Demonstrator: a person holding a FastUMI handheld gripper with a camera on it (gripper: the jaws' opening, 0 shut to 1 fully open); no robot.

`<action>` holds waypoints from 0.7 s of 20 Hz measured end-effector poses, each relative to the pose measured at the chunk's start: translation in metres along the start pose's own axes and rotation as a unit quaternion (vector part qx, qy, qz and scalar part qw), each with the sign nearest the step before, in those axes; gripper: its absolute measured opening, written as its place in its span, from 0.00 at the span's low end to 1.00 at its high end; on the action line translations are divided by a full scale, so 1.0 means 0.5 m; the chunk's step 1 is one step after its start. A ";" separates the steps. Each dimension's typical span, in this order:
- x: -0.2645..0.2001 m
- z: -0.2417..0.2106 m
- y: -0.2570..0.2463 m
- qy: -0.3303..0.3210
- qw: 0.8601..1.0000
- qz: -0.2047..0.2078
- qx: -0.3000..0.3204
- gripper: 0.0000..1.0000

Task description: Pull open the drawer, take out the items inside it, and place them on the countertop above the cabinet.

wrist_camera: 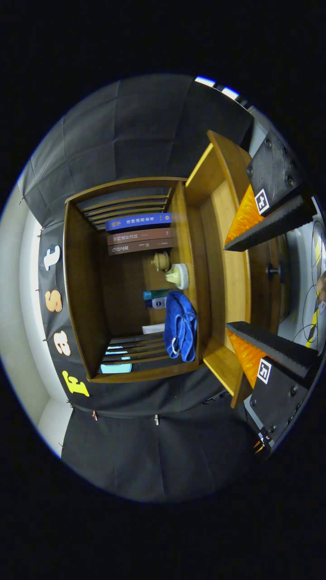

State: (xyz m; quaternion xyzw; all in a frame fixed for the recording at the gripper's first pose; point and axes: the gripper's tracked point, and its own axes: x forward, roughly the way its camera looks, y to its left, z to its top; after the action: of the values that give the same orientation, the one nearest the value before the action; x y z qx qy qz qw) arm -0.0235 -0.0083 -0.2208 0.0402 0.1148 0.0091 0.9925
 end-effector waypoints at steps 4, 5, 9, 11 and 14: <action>0.005 -0.075 -0.034 0.001 1.000 -0.020 0.001 0.99; 0.011 -0.088 -0.039 0.001 1.000 -0.025 0.004 0.99; 0.043 -0.133 -0.057 0.015 0.999 -0.031 0.007 0.99; 0.057 -0.137 -0.062 0.019 0.999 -0.033 0.012 0.99; 0.059 -0.134 -0.066 0.014 0.999 -0.040 0.006 0.98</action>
State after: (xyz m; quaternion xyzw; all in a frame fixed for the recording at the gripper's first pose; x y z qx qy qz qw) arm -0.0096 -0.0350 -0.2952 0.0415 0.1301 -0.0310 0.9901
